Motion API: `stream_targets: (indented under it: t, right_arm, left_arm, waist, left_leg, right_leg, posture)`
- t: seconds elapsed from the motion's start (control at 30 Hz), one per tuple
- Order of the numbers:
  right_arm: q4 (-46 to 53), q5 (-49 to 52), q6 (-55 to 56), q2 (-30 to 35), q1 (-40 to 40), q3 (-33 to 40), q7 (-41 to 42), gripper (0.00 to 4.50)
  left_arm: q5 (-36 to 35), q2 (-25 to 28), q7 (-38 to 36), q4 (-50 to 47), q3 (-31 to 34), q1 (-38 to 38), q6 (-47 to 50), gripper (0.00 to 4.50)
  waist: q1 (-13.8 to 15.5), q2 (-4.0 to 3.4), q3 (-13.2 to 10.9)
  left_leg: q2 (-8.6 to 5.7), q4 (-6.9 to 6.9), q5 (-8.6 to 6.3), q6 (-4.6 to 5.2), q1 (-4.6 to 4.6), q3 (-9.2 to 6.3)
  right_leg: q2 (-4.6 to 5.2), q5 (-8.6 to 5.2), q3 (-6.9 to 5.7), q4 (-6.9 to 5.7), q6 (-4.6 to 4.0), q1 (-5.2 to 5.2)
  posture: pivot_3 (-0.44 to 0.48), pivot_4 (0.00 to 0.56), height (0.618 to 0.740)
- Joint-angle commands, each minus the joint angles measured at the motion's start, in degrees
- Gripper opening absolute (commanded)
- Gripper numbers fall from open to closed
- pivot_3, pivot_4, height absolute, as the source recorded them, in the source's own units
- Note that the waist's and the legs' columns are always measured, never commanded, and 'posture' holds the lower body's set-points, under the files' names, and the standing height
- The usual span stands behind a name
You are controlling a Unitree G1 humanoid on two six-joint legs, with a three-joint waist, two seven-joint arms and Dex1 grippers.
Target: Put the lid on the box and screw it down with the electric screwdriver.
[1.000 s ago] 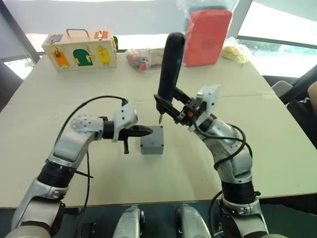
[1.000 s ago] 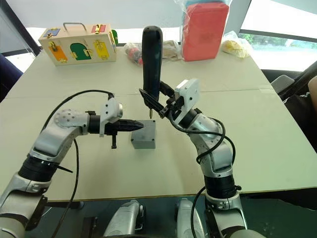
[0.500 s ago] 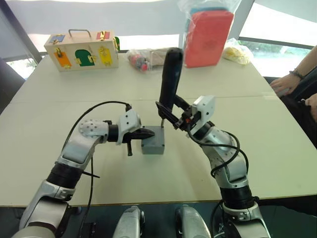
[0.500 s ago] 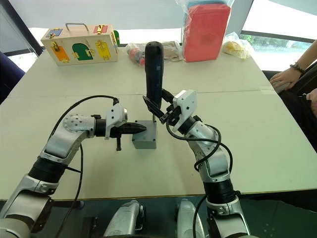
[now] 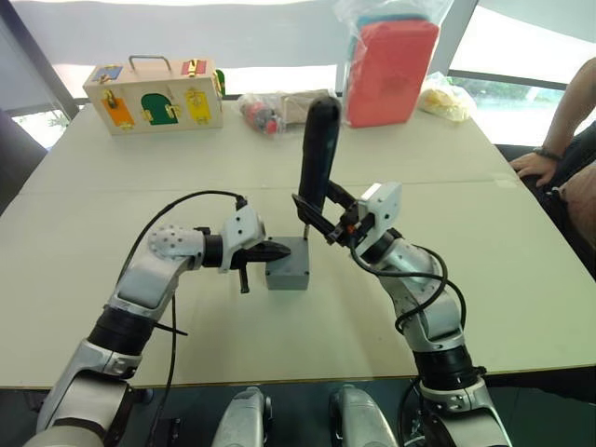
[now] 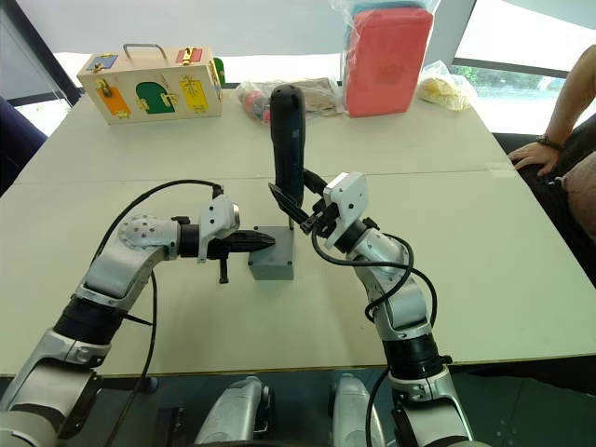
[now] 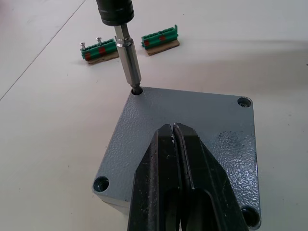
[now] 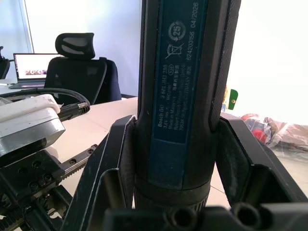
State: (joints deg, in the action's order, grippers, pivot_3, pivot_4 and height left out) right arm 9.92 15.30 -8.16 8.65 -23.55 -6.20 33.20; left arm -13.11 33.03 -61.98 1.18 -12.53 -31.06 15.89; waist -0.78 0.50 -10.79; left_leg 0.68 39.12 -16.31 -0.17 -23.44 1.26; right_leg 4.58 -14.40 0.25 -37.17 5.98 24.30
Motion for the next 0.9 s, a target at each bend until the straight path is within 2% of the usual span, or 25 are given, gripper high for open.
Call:
stream_targets:
  t: [0.03, 0.13, 0.3, 0.37, 0.43, 0.63, 0.73, 0.9]
  right_arm:
    - [-0.99, -0.55, -2.46, 0.74, -0.13, -1.82, 0.43, 1.81]
    - [-3.01, -2.3, -6.73, 0.38, -0.2, -2.14, -2.93, 1.81]
    - [-3.77, -3.0, -9.63, 0.19, 1.33, -4.31, -3.82, 1.81]
    - [-4.66, -3.62, -9.53, 0.21, 2.18, -4.88, -3.96, 1.81]
    - [-5.05, -3.95, -8.96, 0.03, 2.82, -5.02, -4.15, 1.81]
    - [-5.37, -4.89, -9.16, 0.21, 4.56, -5.75, -4.51, 1.81]
    - [-5.57, -5.14, -9.54, 0.44, 4.64, -5.6, -4.74, 1.81]
    - [-5.52, -5.32, -11.66, 1.22, 5.01, -6.05, -4.64, 1.81]
  left_arm:
    - [1.12, 0.1, 0.26, 0.32, -0.56, 1.22, 0.6, 0.0]
    - [1.97, -0.02, 0.69, 2.09, -0.75, 1.24, -0.63, 0.0]
    - [2.74, -1.05, 1.46, 4.3, -1.05, 0.96, -1.94, 0.0]
    - [3.44, -1.07, 1.27, 5.36, -1.32, 1.28, -2.91, 0.0]
    - [3.79, -1.02, 1.01, 6.1, -1.47, 1.51, -3.57, 0.0]
    - [4.38, -1.66, 0.51, 8.05, -1.65, 1.37, -4.73, 0.0]
    - [4.43, -1.88, 0.11, 7.96, -1.93, 1.5, -4.79, 0.0]
    - [4.75, -1.91, -0.59, 7.45, -2.28, 1.82, -4.47, 0.0]
  waist:
    - [0.0, 0.0, 0.01]
    - [-0.02, 0.01, 0.07]
    - [0.02, 0.06, 1.1]
    - [-0.03, 0.11, 1.23]
    - [-0.05, 0.2, 1.54]
    - [-0.02, 0.24, 2.26]
    - [-0.06, 0.25, 2.58]
    - [-0.07, 0.27, 2.67]
  left_leg:
    - [0.0, 0.0, 0.0, 0.0, 0.01, 0.0]
    - [0.0, 0.0, 0.0, 0.0, 0.08, 0.0]
    - [0.02, -0.05, -0.01, 0.01, 0.17, 0.0]
    - [0.02, -0.11, -0.03, 0.04, 0.43, 0.0]
    - [0.02, -0.3, -0.1, 0.13, 1.09, 0.0]
    - [0.06, -0.52, -0.22, 0.32, 1.44, -0.12]
    - [0.08, -1.02, -0.22, 0.32, 2.17, -0.09]
    - [0.19, -1.09, -0.22, 0.32, 2.16, -0.11]
  right_leg:
    - [0.0, 0.0, 0.0, 0.0, 0.0, -0.01]
    - [-0.01, 0.0, 0.0, 0.0, 0.0, -0.08]
    - [-0.02, -0.01, -0.01, 0.05, -0.02, -0.22]
    - [-0.02, -0.04, -0.02, 0.14, -0.02, -0.5]
    - [-0.01, -0.18, -0.01, 0.26, -0.05, -1.11]
    - [-0.01, -0.32, 0.0, 0.26, -0.16, -1.31]
    - [0.01, -0.45, 0.01, 0.63, -0.37, -1.94]
    - [-0.02, -0.45, -0.01, 0.71, -0.37, -1.94]
  posture:
    - [0.0, 0.15, 0.73]
    - [0.0, 0.15, 0.73]
    - [0.0, 0.15, 0.73]
    - [0.0, 0.15, 0.73]
    - [0.0, 0.15, 0.73]
    - [0.0, 0.15, 0.73]
    - [0.0, 0.15, 0.73]
    - [0.0, 0.15, 0.73]
